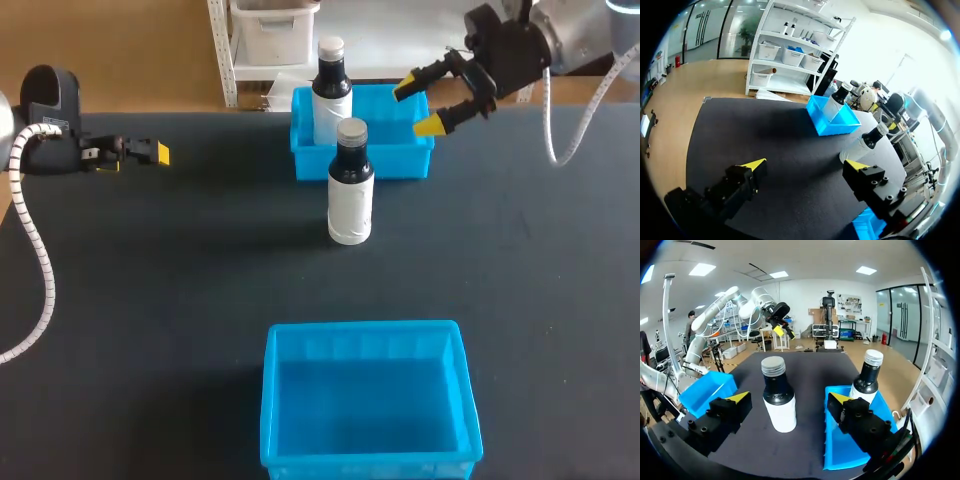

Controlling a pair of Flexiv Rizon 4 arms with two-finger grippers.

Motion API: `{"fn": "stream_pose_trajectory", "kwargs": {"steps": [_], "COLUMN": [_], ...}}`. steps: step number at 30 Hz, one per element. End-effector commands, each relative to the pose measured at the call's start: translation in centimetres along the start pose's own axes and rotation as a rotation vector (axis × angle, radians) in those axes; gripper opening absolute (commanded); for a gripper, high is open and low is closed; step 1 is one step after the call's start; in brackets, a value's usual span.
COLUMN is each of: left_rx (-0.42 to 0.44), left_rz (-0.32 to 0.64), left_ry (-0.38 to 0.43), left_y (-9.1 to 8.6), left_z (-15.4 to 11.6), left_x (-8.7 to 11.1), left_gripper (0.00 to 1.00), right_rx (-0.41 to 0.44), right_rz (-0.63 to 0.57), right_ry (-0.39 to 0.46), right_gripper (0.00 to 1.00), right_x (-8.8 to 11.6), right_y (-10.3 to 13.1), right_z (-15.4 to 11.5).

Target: Pick up the bottle, and place it in the far bin if it is heavy, or in the near bin if it is light.

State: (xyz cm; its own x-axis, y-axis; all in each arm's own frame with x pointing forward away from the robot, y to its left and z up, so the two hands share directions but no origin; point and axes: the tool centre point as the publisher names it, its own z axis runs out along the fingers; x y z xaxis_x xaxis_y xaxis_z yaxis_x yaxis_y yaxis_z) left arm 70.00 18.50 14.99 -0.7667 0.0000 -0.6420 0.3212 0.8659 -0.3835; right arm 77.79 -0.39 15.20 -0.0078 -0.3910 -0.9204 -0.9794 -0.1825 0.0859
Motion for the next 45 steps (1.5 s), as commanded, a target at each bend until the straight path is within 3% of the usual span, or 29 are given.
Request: {"fn": "stream_pose_trajectory", "kwargs": {"steps": [1, 11, 36, 45], "left_rx": [0.0, 0.0, 0.0, 0.0], "left_rz": [0.0, 0.0, 0.0, 0.0], "left_ry": [0.0, 0.0, 0.0, 0.0], "left_y": [0.0, 0.0, 0.0, 0.0], "left_z": [0.0, 0.0, 0.0, 0.0], "left_x": [0.0, 0.0, 0.0, 0.0], "left_gripper": [1.0, 1.0, 1.0, 1.0], "right_rx": [0.428, 0.531, 0.473, 0.415], "right_rz": [0.006, 0.043, 0.038, 0.027], "right_ry": [0.01, 0.034, -0.003, -0.01], "right_gripper": [1.0, 1.0, 1.0, 1.0], "right_x": [-0.1, 0.9, 0.2, -0.4], "right_y": [1.8, 2.1, 1.9, 2.4], "right_z": [0.5, 1.8, 5.9, 7.5]}}
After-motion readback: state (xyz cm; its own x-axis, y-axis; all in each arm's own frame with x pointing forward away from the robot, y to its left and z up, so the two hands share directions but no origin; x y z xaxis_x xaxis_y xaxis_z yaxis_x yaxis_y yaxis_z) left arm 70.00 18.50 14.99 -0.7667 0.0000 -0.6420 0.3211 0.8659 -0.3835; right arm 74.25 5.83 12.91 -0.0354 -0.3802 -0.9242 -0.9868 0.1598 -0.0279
